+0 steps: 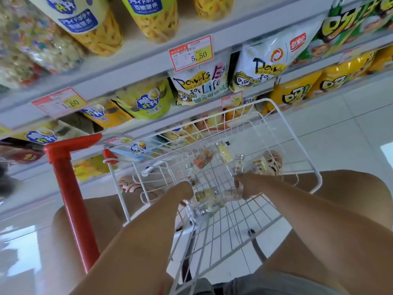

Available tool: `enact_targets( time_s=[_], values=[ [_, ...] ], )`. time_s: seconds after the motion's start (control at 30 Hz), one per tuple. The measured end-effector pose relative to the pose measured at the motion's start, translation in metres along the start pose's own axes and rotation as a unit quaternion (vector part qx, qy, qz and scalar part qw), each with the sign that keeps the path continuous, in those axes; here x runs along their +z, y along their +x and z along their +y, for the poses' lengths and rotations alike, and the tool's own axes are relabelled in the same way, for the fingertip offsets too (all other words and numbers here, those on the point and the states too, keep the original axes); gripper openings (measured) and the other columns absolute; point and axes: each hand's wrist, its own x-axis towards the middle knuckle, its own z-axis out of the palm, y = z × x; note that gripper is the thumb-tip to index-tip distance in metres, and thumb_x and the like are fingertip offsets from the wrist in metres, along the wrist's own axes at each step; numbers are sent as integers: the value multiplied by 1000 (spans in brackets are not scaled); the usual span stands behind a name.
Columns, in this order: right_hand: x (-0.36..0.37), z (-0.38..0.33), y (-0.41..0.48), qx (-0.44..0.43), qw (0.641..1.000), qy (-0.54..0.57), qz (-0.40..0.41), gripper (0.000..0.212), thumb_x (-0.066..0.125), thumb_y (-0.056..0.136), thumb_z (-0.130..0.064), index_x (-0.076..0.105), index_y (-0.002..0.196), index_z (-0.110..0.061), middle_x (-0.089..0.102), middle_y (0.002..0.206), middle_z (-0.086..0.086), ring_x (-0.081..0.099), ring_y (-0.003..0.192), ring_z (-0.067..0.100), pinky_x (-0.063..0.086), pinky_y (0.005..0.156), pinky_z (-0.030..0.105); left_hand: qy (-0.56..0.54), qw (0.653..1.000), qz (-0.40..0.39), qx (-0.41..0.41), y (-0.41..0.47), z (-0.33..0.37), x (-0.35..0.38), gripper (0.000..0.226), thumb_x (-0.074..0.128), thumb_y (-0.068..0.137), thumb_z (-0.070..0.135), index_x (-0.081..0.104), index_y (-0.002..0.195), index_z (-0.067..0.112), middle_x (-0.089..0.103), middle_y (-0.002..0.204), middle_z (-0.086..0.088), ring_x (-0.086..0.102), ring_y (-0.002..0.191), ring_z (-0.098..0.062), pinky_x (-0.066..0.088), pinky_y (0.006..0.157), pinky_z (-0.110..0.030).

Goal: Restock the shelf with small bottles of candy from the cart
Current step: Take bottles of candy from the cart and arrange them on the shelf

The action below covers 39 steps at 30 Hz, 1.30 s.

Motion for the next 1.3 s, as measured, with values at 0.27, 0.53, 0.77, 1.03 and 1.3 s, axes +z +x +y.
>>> enact_targets(
  time_s=[0.27, 0.53, 0.77, 1.03, 1.3],
  values=[
    [3, 27, 5, 12, 997, 51, 59, 22, 59, 85, -9, 50, 98, -25, 57, 96, 2, 55, 78, 17, 45, 64, 28, 127, 991, 36, 7, 4, 9, 24, 61, 72, 81, 28, 48, 130, 1, 51, 133, -11, 49, 122, -27, 40, 100, -32],
    [7, 21, -2, 18, 994, 104, 29, 30, 65, 84, -8, 52, 111, -13, 55, 92, -1, 45, 67, 6, 36, 55, 17, 167, 985, 45, -23, -7, 22, 22, 54, 76, 78, 29, 56, 118, -1, 60, 121, -11, 57, 114, -27, 46, 96, -35],
    [-19, 10, -35, 1, 965, 225, 137, 16, 67, 82, -16, 58, 95, -17, 61, 93, 3, 59, 79, 19, 44, 59, 23, 89, 987, 128, -26, -53, 28, -27, 52, 68, 85, 34, 57, 120, -2, 57, 108, -10, 56, 115, -25, 46, 94, -31],
    [-107, -34, -153, -160, 918, 222, 286, 16, 67, 86, -13, 63, 95, -26, 60, 95, -1, 57, 70, 9, 44, 62, 14, -190, 915, 321, 154, -190, 5, -70, 17, 79, 75, 16, 62, 78, 16, 52, 72, 4, 50, 64, -11, 37, 52, -13],
    [-150, -125, -288, -353, 823, 267, 355, 26, 71, 81, -2, 67, 96, -22, 65, 102, 4, 59, 83, 17, 46, 77, 30, -340, 780, 446, 277, -315, -35, -59, 26, 75, 77, 31, 68, 92, 12, 65, 83, -9, 53, 66, -6, 43, 66, -20]
  ],
)
